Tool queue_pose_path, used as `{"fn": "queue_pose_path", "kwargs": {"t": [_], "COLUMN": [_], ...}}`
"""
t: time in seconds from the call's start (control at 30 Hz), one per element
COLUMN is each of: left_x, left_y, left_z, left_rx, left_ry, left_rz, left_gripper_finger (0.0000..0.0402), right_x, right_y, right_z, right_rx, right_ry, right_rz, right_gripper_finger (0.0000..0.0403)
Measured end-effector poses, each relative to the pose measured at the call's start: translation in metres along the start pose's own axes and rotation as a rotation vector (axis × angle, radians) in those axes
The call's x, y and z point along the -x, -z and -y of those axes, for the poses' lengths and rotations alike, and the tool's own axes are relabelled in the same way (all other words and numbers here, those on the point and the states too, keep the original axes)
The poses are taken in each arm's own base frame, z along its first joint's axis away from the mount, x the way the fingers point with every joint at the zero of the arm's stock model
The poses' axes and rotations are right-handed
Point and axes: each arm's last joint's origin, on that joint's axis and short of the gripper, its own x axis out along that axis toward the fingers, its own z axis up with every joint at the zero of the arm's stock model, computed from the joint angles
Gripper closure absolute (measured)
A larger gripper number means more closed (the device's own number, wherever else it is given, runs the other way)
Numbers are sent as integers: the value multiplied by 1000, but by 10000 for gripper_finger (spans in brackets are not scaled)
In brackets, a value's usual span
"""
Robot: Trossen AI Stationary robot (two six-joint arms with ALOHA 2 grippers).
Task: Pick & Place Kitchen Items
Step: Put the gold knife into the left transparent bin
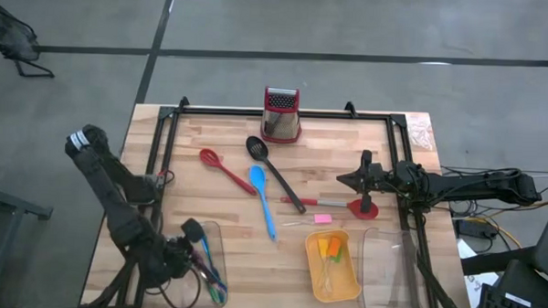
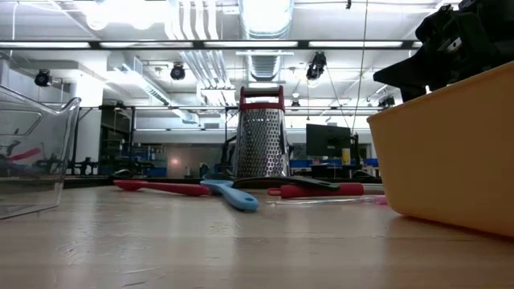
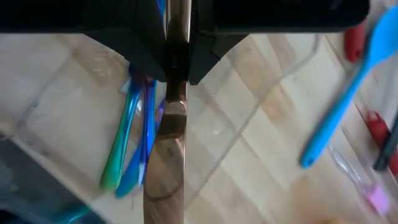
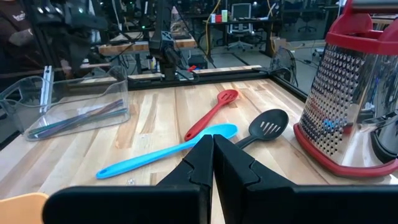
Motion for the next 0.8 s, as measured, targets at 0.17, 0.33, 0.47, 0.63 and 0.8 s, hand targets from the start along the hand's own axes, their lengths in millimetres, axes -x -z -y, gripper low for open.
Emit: {"fn": "queue_pose_path", "kwargs": {"t": [0.17,0.33,0.47,0.63,0.8], "left_x": [-15,-27,-35,-42,-48], "left_y": [15,23,24,26,30], "left_z": [4,8,10,13,13], "left_rx": [32,80,132,167,210], "left_ry": [13,18,29,43,22], "left_rz": [-39,-11,43,110,127], "left_gripper_finger": [348,347,347,346,341], "right_x": [0,0,0,0,0], "right_y": [0,0,0,0,0], "right_z": [0,0,0,0,0], "right_rx": [0,0,0,0,0], "right_ry": [0,0,0,0,0], "right_rz": [-1,0,-1,0,-1], "right_gripper_finger": [394,394,394,394,394]}}
